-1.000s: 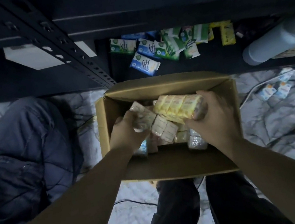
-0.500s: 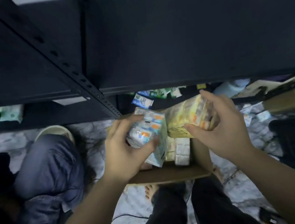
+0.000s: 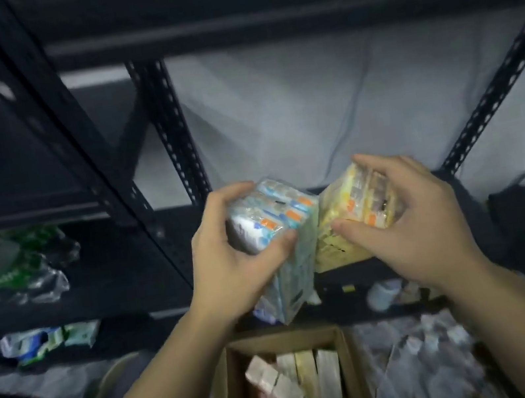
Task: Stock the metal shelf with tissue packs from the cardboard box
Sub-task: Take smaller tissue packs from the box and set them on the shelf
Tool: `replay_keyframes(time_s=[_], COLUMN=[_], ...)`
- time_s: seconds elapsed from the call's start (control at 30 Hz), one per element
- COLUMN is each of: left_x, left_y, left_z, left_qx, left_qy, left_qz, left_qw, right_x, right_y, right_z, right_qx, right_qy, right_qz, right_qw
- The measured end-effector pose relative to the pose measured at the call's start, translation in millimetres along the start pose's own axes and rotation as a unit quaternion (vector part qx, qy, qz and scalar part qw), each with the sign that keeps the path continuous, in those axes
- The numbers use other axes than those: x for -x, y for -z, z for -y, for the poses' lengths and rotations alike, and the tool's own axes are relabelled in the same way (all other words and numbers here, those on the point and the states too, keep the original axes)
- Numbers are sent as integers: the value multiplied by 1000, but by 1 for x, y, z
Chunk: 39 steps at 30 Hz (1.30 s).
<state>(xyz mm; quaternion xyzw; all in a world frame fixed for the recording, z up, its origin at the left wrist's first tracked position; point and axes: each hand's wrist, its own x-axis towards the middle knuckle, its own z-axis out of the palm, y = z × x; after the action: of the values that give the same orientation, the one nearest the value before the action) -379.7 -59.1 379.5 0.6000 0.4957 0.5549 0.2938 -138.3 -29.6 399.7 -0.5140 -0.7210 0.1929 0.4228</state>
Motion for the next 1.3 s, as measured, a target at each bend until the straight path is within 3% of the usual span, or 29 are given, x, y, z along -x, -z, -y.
replay_keyframes(time_s=[0.2,0.33,0.5,0.67,0.8,0.97,1.17,1.3], left_x=[-61,-98,-139,-181,-216,-253,-258,-246], left_y=[3,7,18,27,32,22,6,-4], left_z=[-109,-174,-251,-300,-313,-296,-276,-249], left_qx=[45,43,64,82,59,30,12,-23], left_qy=[-70,-121,-176,-179,-182,-139,-111,-117], left_qz=[-58,-54,-22,8,9,9,13,34], left_qw=[995,990,982,980,982,990,994,992], right_x=[-58,-89,-126,-161,-193,-240,-265,-248], right_y=[81,133,195,239,259,247,218,189], right_z=[67,110,168,213,236,231,193,162], right_qx=[-51,-39,-3,53,89,135,14,-73], right_qy=[83,129,148,156,155,115,80,58], right_qz=[-60,-97,-52,-49,-67,-13,-100,-77], right_qw=[993,986,988,985,982,984,992,993])
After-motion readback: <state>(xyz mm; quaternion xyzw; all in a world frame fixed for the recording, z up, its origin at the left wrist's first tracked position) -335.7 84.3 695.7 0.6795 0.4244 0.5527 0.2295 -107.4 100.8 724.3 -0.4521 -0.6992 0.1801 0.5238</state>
